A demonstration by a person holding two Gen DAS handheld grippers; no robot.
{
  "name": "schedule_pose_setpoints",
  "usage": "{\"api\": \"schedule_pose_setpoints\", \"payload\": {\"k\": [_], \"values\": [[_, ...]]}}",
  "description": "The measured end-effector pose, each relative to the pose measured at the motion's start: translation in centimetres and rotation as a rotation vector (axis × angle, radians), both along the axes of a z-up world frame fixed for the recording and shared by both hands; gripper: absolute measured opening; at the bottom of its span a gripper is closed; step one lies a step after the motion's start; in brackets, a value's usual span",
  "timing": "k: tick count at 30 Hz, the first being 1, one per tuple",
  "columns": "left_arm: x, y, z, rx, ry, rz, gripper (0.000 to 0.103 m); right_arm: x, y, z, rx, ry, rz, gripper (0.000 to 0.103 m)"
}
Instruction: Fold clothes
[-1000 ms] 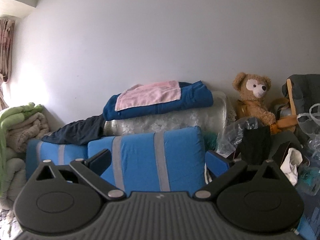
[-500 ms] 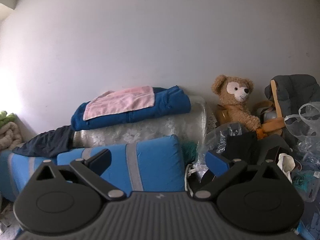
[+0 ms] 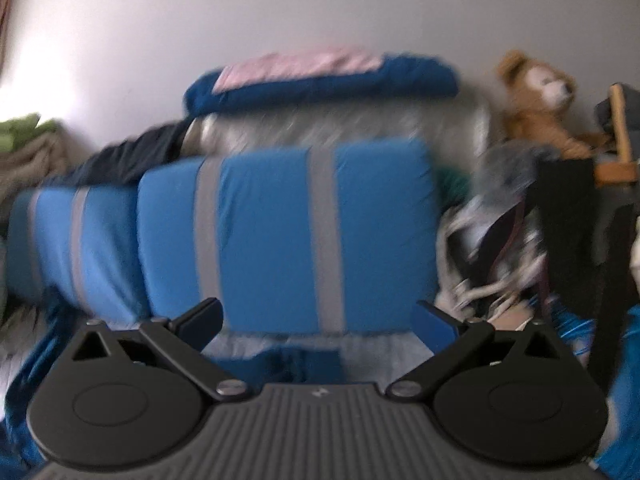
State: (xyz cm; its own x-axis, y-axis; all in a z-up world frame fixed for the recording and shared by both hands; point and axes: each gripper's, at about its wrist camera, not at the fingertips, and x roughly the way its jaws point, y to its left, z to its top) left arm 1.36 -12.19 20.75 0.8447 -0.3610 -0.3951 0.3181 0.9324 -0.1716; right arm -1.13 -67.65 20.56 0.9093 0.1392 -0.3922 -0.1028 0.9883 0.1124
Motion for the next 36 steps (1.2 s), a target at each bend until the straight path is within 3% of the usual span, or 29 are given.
{"api": "schedule_pose_setpoints", "payload": {"k": [4, 12, 19, 22, 24, 31, 36], "values": [[0.5, -2.4, -2.9, -0.026, 0.065, -0.029, 0.080, 1.2, 2.5, -3.0, -0.005, 0.055, 0.067, 0.102], [-0.2, -4.6, -8.3, 0.018, 0.045, -0.004, 0.080, 3.7, 4.6, -8.0, 0.007, 0.147, 0.129, 0.099], [-0.1, -4.2, -10.0, 0.000, 0.039, 0.024, 0.080, 6.2, 4.3, -12.2, 0.092, 0.229, 0.115, 0.091], [-0.1, -4.0, -10.0, -0.022, 0.037, 0.022, 0.080, 7.5, 3.9, -14.0, 0.143, 0.262, 0.098, 0.080], [0.0, -4.1, -10.1, -0.020, 0.041, 0.025, 0.080, 8.3, 3.6, -15.2, 0.178, 0.284, 0.086, 0.079], [0.4, -4.6, -10.6, -0.018, 0.069, 0.001, 0.080, 11.6, 0.5, -19.6, 0.507, 0.338, -0.055, 0.077], [1.0, -4.1, -11.1, -0.046, 0.103, 0.011, 0.080, 13.3, 0.0, -22.6, 0.675, 0.364, -0.122, 0.073]]}}
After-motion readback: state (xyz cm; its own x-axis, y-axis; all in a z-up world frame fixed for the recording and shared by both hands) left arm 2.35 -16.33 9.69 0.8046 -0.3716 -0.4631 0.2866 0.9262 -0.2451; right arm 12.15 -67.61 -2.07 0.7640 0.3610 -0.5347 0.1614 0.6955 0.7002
